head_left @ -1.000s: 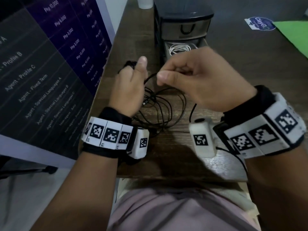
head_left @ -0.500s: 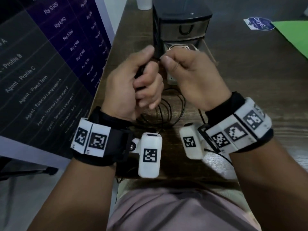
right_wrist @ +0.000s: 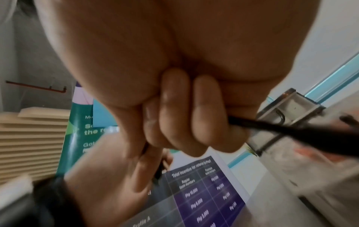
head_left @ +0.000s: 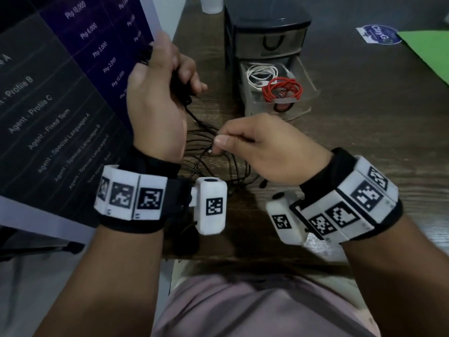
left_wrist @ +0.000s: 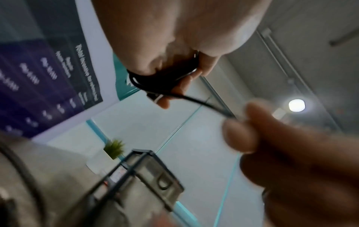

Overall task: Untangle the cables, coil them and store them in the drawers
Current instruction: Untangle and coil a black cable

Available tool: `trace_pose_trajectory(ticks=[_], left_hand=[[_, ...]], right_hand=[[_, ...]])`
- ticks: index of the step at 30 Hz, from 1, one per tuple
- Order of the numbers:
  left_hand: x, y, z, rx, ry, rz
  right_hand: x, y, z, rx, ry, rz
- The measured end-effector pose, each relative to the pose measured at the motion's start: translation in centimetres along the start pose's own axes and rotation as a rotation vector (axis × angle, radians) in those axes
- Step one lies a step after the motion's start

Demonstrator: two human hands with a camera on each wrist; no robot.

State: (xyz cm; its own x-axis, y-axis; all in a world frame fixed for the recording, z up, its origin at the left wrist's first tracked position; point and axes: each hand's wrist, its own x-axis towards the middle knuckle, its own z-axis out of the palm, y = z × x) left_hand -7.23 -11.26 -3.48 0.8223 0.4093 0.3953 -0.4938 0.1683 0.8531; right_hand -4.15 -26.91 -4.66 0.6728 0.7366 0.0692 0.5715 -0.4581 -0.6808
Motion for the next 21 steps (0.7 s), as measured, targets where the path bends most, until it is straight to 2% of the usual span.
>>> trace_pose_trajectory(ticks=[2,4,5,7,12,16,18,21], left_hand=[[0.2,-0.7,-0.5,0.265,0.019,0.038],[0.3,-1.3,-1.0,0.559,-0.015,0.003],[0.2,-1.4,-1.2,0.657,-0.053,-0.038],[-0.1,-1.4,-1.0,0.710,-0.155,-0.120],[-1.1,-0.4,0.6,0.612,-0.342,-0.287],[-1.6,0.2,0.9,0.311,-0.474,-0.404],[-1.8,0.3,0.9,0.099,-0.549,-0.438],[-1.7,0.4,0.7,-0.107,-0.618,-0.473]], right_hand=[[-0.5,-0.5,-0.9,-0.006,-0.040,-0.014],[-1.0,-1.1,-2.2,-0.013,-0.050,-0.023],[-1.2,-1.3,-2.8,-0.013,-0.031,-0.032],[-1.4,-1.6,-3.9,-0.010,0.045,-0.061],[-0.9,-1.5,-4.3,0.128,0.240,-0.168],[0.0,-0.5,-3.4,0.304,0.408,-0.254],[0.4,-0.5,-2.5,0.394,0.403,-0.271],[0.6,-0.6,-0.9,0.532,0.273,-0.240]])
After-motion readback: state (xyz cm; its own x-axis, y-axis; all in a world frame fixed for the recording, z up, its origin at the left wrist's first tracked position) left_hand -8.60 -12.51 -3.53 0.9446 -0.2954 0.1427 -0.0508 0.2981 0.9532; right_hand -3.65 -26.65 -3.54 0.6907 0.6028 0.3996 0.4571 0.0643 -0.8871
